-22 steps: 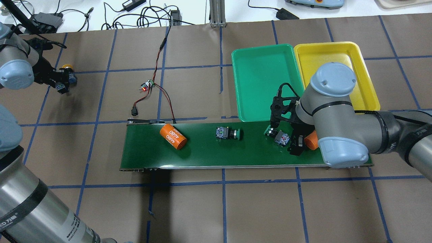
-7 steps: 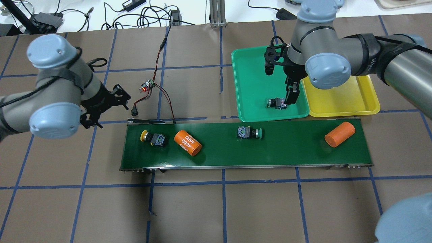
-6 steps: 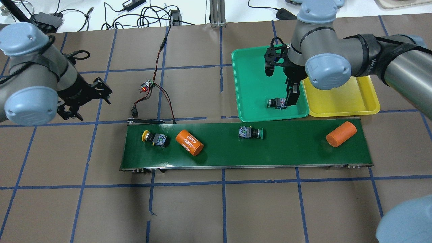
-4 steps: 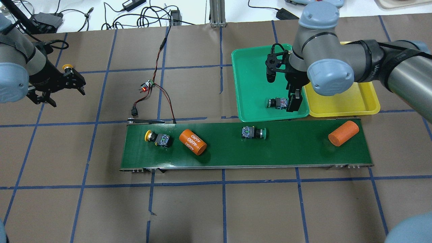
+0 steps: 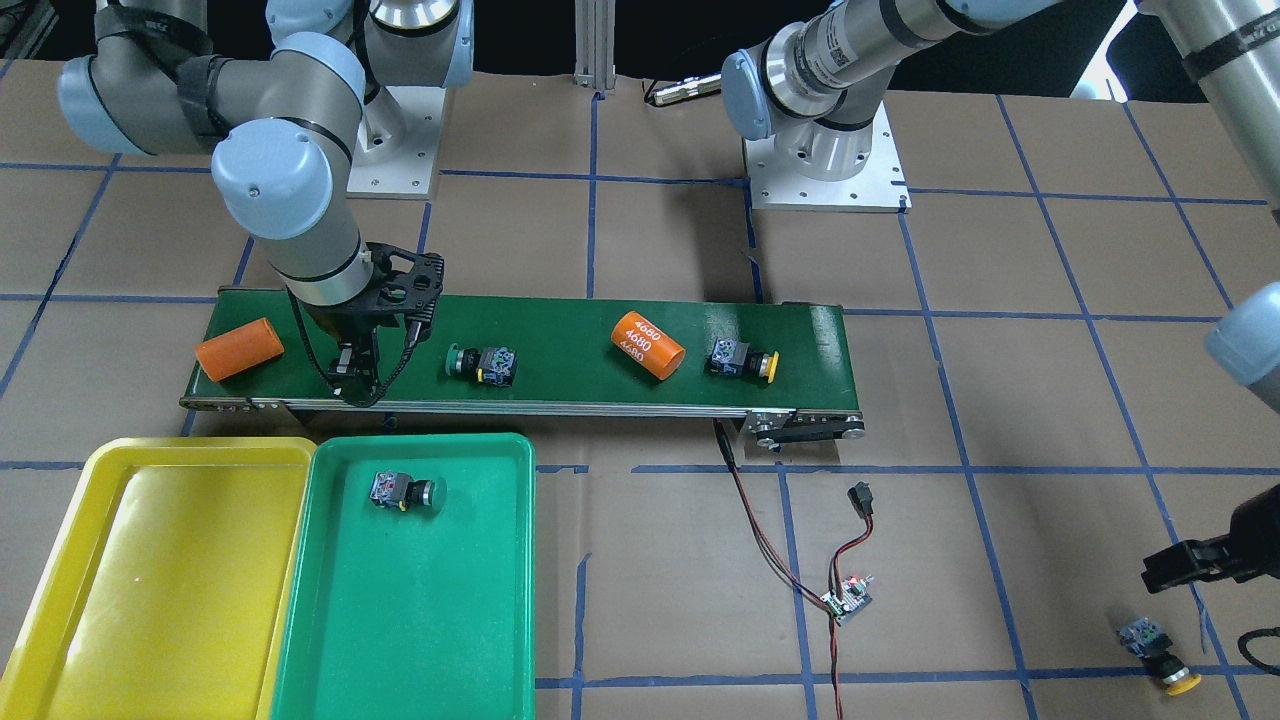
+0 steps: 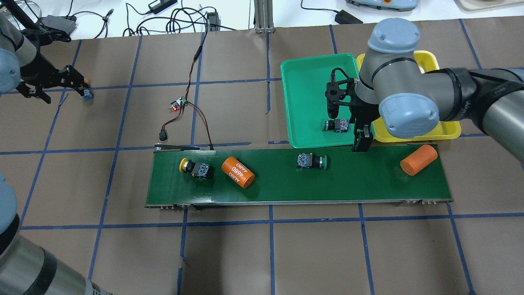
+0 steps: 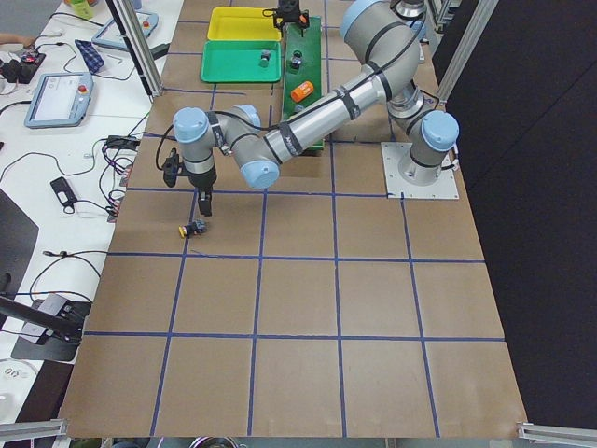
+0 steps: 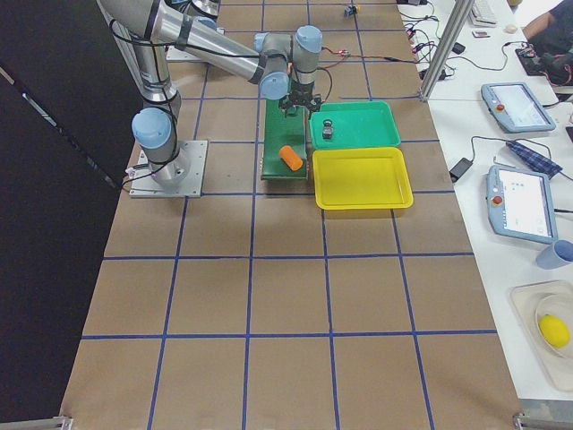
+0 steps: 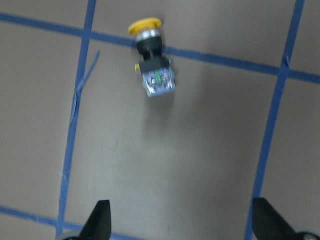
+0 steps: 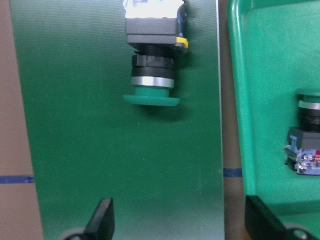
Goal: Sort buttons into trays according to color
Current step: 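Grasp another green button with the right gripper while the left returns to the pile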
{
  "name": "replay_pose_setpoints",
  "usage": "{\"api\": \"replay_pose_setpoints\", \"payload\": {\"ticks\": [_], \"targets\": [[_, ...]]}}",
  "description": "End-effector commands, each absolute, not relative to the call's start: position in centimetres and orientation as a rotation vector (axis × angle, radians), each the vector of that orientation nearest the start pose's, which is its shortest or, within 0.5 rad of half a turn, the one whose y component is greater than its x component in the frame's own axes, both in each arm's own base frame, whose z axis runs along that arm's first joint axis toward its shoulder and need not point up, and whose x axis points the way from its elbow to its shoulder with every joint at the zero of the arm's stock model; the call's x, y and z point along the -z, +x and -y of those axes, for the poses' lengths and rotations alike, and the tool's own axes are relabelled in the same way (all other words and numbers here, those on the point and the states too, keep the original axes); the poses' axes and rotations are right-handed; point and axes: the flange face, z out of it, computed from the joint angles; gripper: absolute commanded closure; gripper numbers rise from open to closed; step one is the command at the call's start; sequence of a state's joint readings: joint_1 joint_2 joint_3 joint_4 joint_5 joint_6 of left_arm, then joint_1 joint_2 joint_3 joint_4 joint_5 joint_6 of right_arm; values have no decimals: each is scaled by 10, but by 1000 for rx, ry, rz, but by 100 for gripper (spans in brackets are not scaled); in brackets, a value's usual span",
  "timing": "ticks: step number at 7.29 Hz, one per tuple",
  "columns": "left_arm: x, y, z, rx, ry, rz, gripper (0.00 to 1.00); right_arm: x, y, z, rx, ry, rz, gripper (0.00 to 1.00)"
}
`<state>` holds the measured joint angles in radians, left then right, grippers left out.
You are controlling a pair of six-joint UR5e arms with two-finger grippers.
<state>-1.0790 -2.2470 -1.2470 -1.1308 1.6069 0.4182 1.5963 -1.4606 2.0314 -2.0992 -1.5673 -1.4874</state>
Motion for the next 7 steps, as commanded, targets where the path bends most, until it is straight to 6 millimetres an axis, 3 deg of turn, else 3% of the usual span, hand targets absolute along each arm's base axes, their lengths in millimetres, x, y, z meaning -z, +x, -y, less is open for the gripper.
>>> {"api": "replay_pose_setpoints", "payload": {"ticks": [1, 3, 7], "targets": [[-216, 262, 736, 126, -18, -3085, 0, -247, 146, 443, 19, -2164, -2284, 1], [-189, 265, 741, 139, 16, -3080, 0, -247, 146, 444, 24, -2160, -2286, 0], [-185, 263, 744, 167, -62, -3103, 0, -246, 146, 443, 22, -2154, -2287, 0]]}}
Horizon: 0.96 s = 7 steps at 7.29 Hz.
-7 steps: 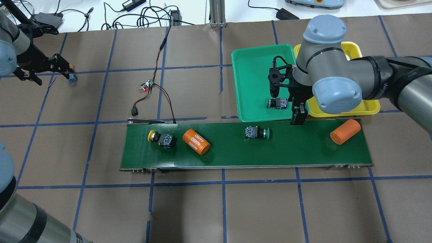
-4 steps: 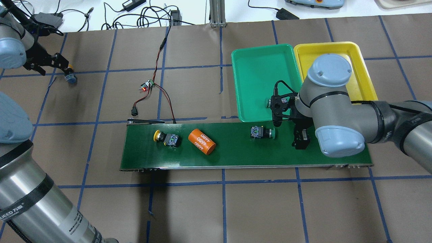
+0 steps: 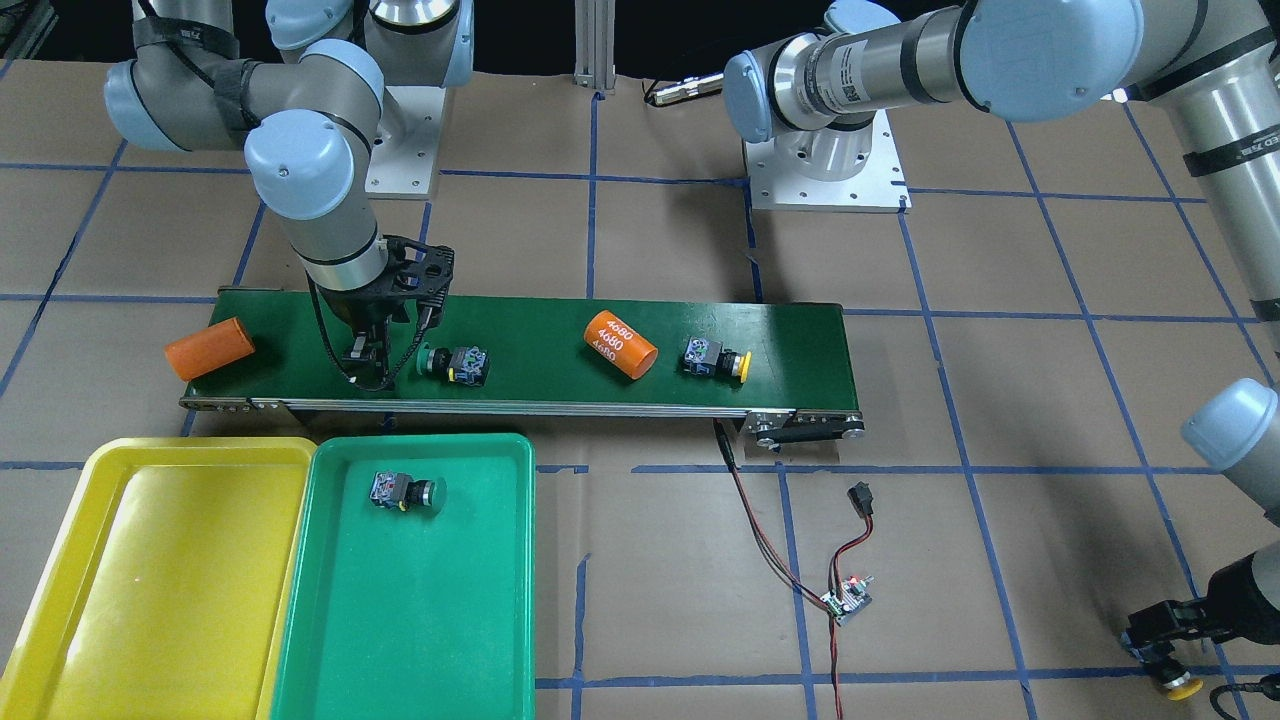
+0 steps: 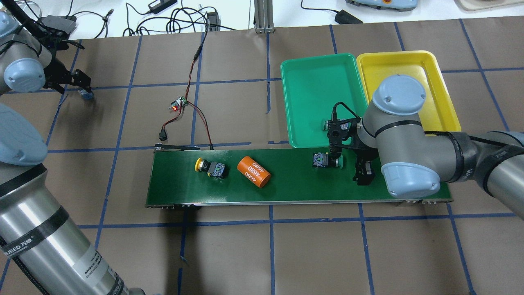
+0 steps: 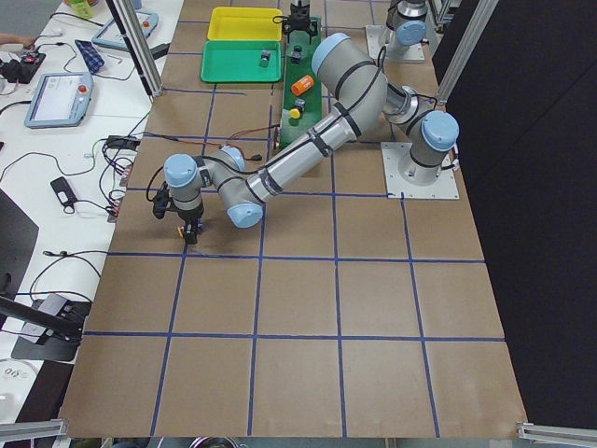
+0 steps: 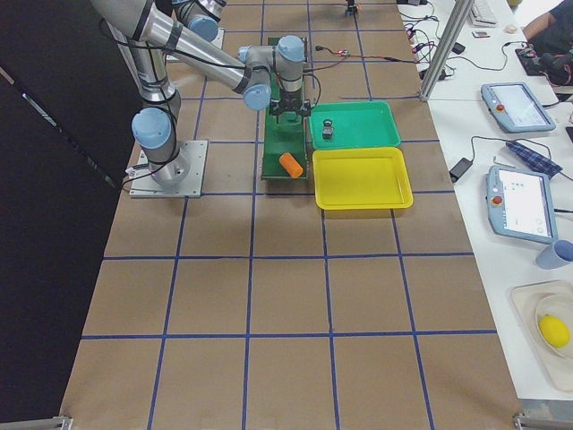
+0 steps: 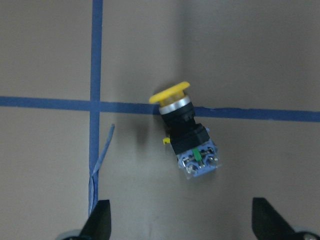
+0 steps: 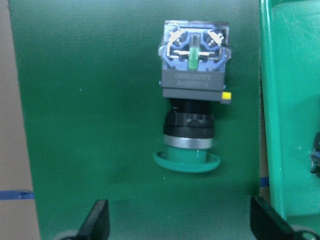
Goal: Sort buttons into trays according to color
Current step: 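Grasp another green button with the right gripper while the left returns to the pile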
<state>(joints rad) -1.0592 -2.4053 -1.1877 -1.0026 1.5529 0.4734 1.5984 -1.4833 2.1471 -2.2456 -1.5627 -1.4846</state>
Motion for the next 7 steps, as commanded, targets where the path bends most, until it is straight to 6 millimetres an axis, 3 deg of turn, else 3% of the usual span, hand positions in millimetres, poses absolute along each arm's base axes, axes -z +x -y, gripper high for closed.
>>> {"api": "replay_pose_setpoints", "payload": {"ticks": [1, 3, 4, 5, 6, 7], "targets": [[-186, 263, 746, 171, -72, -3102, 0, -246, 146, 443, 22, -2154, -2287, 0], [-202, 258, 746, 193, -86, -3094, 0, -246, 147, 443, 29, -2155, -2291, 0], [-198, 258, 747, 189, -93, -3096, 0, -246, 147, 443, 28, -2155, -2291, 0], [-211, 249, 747, 196, -102, -3092, 0, -246, 147, 443, 28, -2155, -2291, 0], [-191, 247, 747, 171, -75, -3105, 0, -246, 148, 443, 31, -2155, -2287, 10], [-174, 249, 750, 158, -70, -3109, 0, -247, 149, 444, 49, -2152, -2281, 42]]}}
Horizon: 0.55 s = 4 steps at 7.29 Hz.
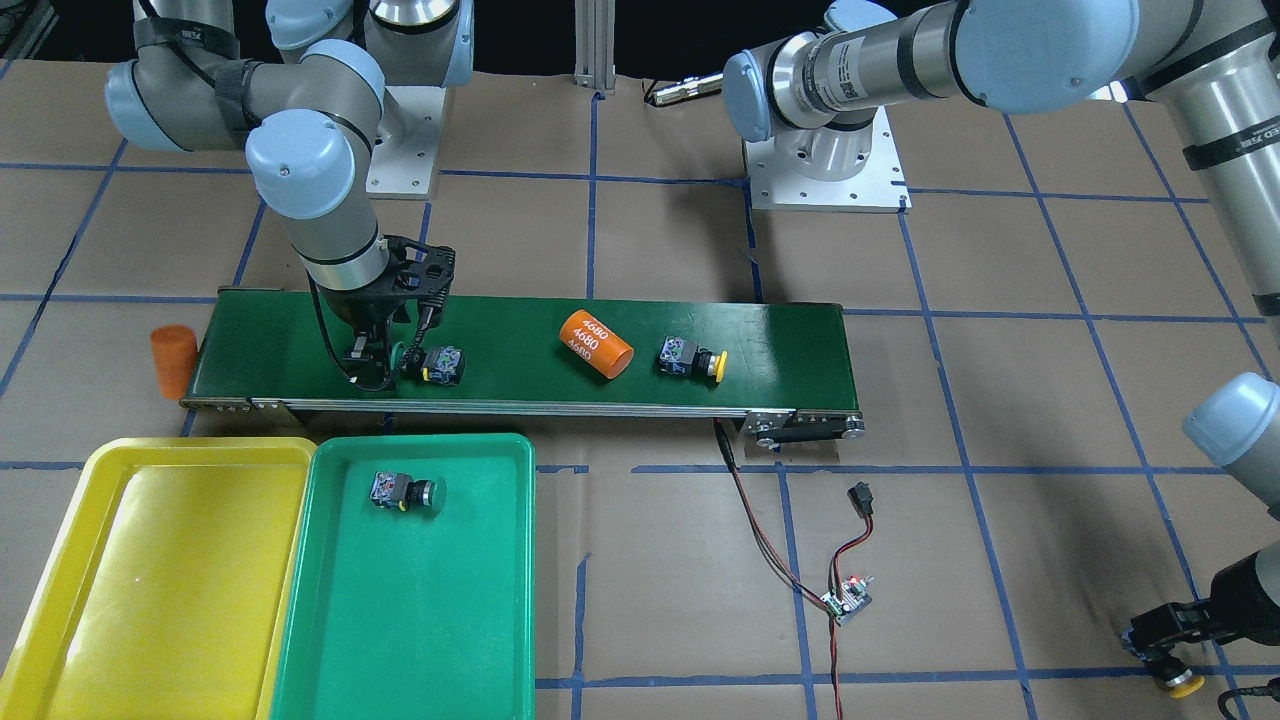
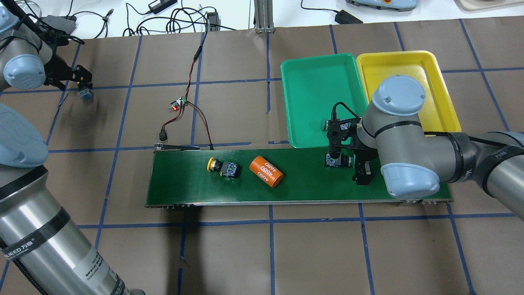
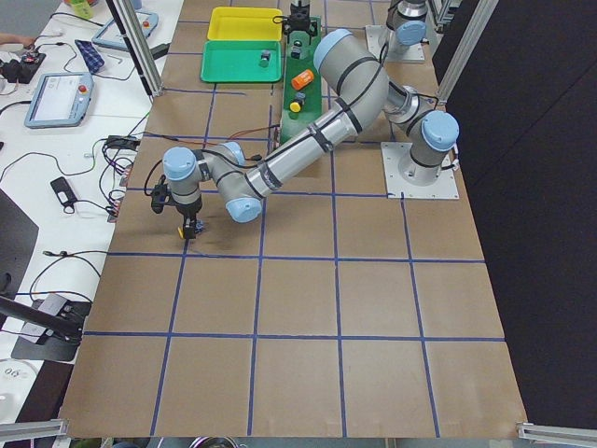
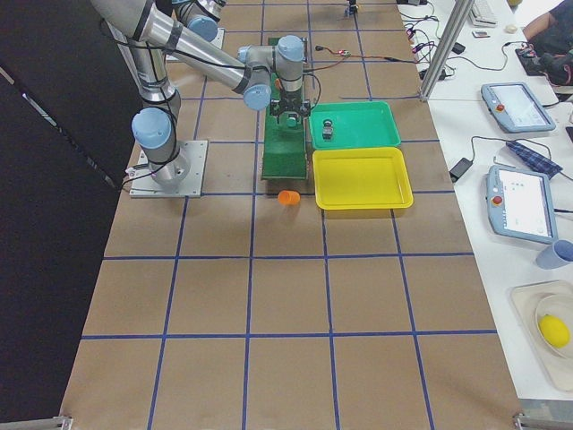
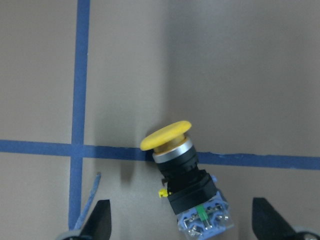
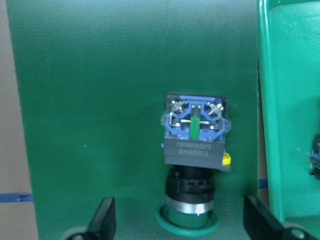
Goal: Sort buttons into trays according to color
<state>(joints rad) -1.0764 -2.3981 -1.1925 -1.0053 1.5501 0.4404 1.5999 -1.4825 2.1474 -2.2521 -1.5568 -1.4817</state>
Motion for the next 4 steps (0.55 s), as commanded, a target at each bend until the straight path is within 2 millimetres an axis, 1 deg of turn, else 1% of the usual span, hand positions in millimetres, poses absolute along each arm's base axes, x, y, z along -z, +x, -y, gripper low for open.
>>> {"api": "replay_pose_setpoints", "payload": {"ticks": [1, 2, 3, 4], "targets": [[-161, 248, 751, 180, -68, -3128, 0, -249, 149, 445, 54, -2146, -2291, 63], [-161, 249, 752, 191, -63, -3131, 22, -250, 148, 446, 50, -2153, -2292, 73], [-173, 249, 749, 201, -79, -3124, 76, -251, 148, 447, 55, -2155, -2294, 76], [-182, 252, 749, 198, -81, -3097, 76, -262, 149, 458, 139, -2181, -2321, 78]]}}
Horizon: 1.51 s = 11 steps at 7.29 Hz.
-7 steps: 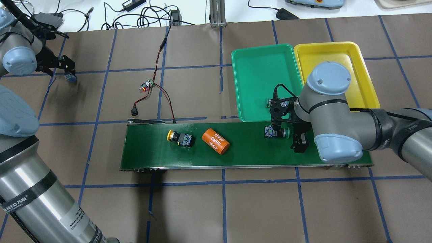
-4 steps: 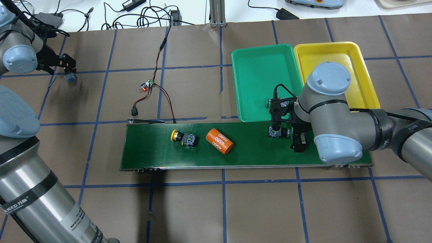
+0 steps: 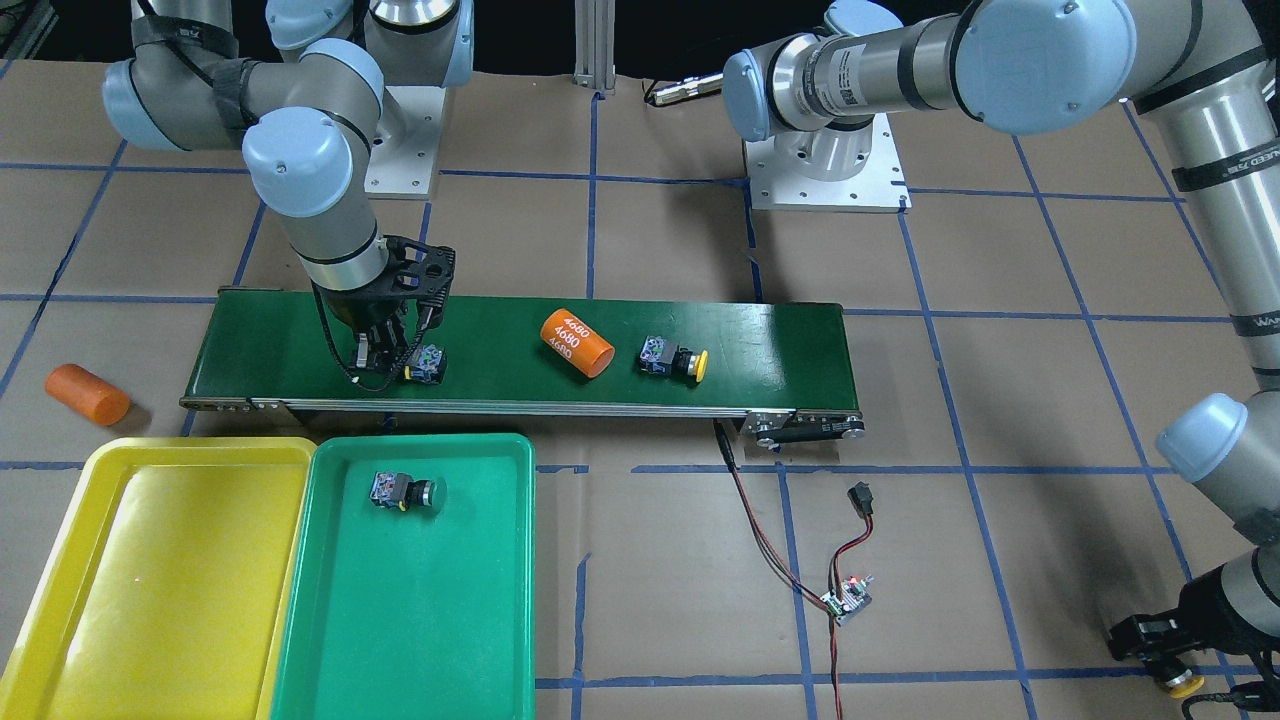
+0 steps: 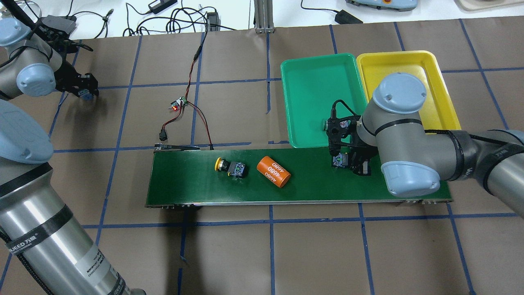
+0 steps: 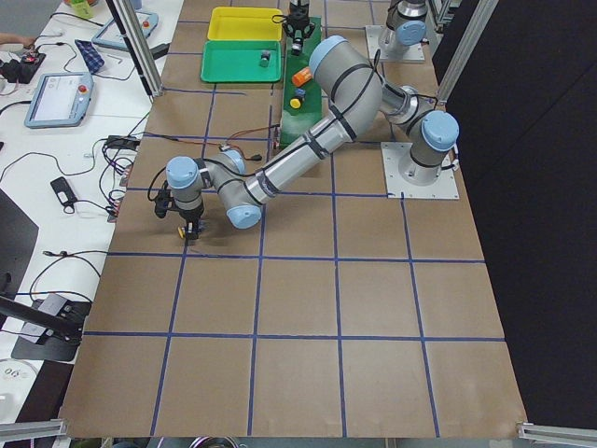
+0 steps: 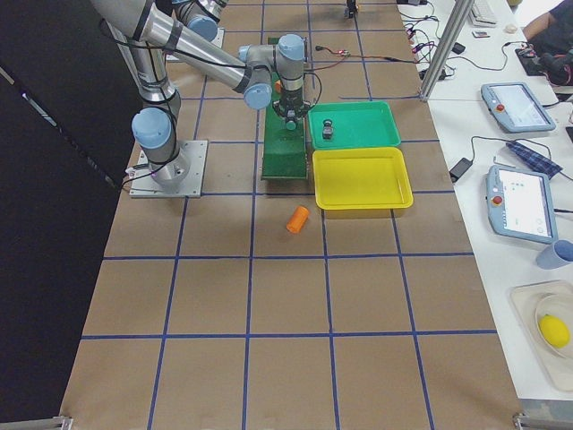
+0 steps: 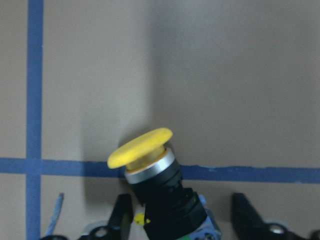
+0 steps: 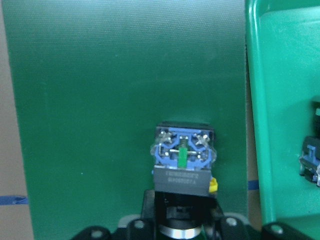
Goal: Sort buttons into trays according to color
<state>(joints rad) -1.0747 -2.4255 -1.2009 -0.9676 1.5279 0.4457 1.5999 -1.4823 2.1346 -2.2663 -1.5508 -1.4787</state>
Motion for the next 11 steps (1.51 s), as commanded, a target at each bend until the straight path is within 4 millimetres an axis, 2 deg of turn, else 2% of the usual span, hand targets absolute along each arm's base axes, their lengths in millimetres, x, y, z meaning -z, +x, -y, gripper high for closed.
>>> {"api": "replay_pose_setpoints", "payload": {"ticks": [1, 2, 3, 4, 5, 6, 7, 8, 9, 10, 11], "targets": [[-188, 253, 744, 166, -88, -3068, 81, -271, 150, 481, 187, -2210, -2332, 79], [-200, 232, 733, 101, -108, -3085, 82, -280, 149, 517, 197, -2229, -2343, 79], [-239, 203, 706, 45, -322, -3096, 82, -293, 149, 551, 206, -2231, -2349, 78], [-274, 143, 673, 32, -466, -3082, 82, -311, 148, 582, 227, -2236, -2357, 72], [-288, 87, 636, 10, -684, -3054, 82, -321, 149, 613, 238, -2238, -2360, 58], [-296, 25, 598, -14, -851, -3018, 82, -322, 149, 628, 208, -2221, -2344, 46], [-299, -28, 566, -28, -963, -2973, 82, -319, 150, 626, 171, -2194, -2333, 12], [-297, -71, 538, -51, -1057, -2936, 82, -318, 149, 625, 165, -2190, -2332, 0], [-283, -111, 510, -87, -1132, -2893, 82, -316, 149, 623, 136, -2182, -2325, 0], [-274, -135, 494, -108, -1175, -2864, 82, -315, 145, 620, 111, -2177, -2324, 0], [-272, -143, 489, -114, -1194, -2850, 78, -311, 142, 614, 86, -2175, -2319, 0]]}}
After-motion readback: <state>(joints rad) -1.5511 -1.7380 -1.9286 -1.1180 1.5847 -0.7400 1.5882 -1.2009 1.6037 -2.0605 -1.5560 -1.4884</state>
